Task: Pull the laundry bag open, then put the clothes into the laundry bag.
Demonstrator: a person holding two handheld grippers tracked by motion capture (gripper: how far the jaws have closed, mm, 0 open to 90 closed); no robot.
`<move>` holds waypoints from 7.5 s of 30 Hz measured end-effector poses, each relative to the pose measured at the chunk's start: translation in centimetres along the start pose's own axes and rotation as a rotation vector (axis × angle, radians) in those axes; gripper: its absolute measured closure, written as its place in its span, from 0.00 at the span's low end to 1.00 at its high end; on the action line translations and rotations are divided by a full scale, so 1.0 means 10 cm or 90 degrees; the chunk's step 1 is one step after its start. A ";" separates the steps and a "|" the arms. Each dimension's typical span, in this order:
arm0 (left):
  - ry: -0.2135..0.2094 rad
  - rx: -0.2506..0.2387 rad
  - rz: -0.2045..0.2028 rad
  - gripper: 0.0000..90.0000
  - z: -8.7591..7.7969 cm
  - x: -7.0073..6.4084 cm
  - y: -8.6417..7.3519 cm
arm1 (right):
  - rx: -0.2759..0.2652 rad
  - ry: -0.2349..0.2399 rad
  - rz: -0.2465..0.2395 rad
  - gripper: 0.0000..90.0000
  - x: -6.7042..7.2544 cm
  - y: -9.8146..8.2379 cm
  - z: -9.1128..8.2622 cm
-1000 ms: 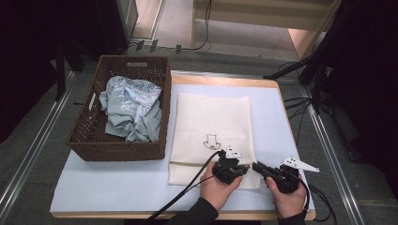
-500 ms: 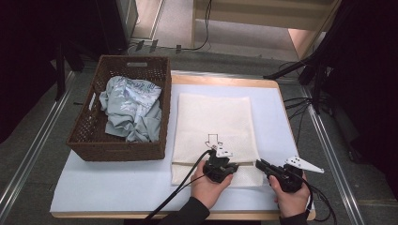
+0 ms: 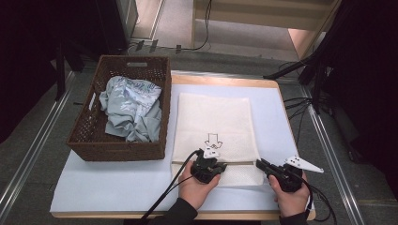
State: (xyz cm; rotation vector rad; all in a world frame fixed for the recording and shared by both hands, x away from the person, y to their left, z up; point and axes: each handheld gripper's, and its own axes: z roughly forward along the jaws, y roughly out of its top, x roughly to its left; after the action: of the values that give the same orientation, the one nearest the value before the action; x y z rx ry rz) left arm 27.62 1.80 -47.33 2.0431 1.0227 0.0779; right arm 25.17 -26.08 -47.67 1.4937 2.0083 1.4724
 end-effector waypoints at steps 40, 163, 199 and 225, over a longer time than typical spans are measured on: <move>0.051 -0.032 -0.014 0.98 -0.71 0.45 -0.36 | 0.006 -0.010 -0.008 0.94 0.00 0.05 0.02; 0.023 0.003 0.053 1.00 -0.56 0.37 -0.45 | 0.151 0.035 -0.249 0.74 0.66 0.12 0.86; 0.023 0.003 0.054 1.00 -0.57 0.37 -0.45 | 0.165 0.099 -0.237 0.45 0.55 0.25 1.05; 0.023 0.004 0.053 1.00 -0.57 0.37 -0.45 | 0.174 0.012 -0.283 0.94 0.61 0.23 0.94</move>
State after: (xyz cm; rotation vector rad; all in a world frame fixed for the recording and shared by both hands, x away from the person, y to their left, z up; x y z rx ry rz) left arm 25.04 9.51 -47.84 2.0968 0.9620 0.1557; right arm 30.15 -15.80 -48.01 1.0160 2.4284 1.0698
